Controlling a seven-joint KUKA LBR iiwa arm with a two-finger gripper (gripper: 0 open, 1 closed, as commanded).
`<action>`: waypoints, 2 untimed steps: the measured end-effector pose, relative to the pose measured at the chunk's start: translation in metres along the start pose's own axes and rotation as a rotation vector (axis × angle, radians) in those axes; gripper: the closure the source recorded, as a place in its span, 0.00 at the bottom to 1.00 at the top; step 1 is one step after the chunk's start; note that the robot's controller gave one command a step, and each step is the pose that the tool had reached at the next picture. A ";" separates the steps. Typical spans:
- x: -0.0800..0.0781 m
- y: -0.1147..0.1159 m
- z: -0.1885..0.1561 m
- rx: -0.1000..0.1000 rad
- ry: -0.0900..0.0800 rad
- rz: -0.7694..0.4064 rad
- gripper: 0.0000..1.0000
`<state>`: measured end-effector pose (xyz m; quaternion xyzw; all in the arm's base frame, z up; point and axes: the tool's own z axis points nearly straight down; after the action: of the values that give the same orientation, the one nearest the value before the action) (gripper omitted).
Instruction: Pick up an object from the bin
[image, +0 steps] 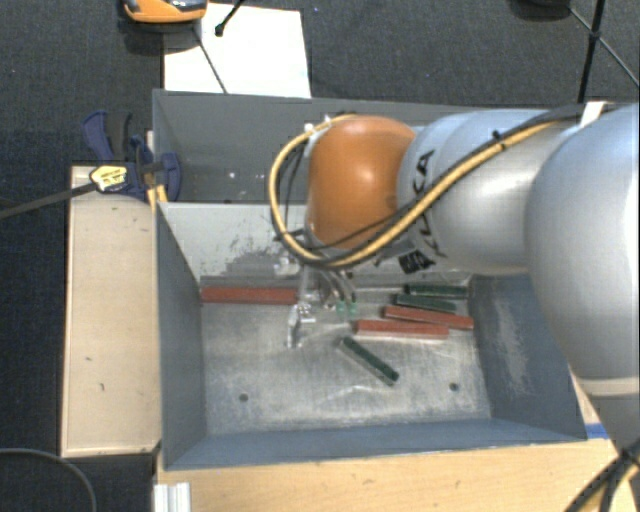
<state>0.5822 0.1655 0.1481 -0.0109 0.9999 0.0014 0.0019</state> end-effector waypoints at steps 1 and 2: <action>-0.004 -0.034 -0.001 0.005 0.006 -0.038 0.00; -0.008 -0.035 0.035 0.001 -0.008 -0.091 0.00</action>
Offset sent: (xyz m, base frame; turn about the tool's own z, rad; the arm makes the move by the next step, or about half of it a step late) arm 0.0054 -0.0397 -0.0781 -0.1202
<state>0.5907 0.1307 0.1131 -0.0562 0.9984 0.0010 0.0062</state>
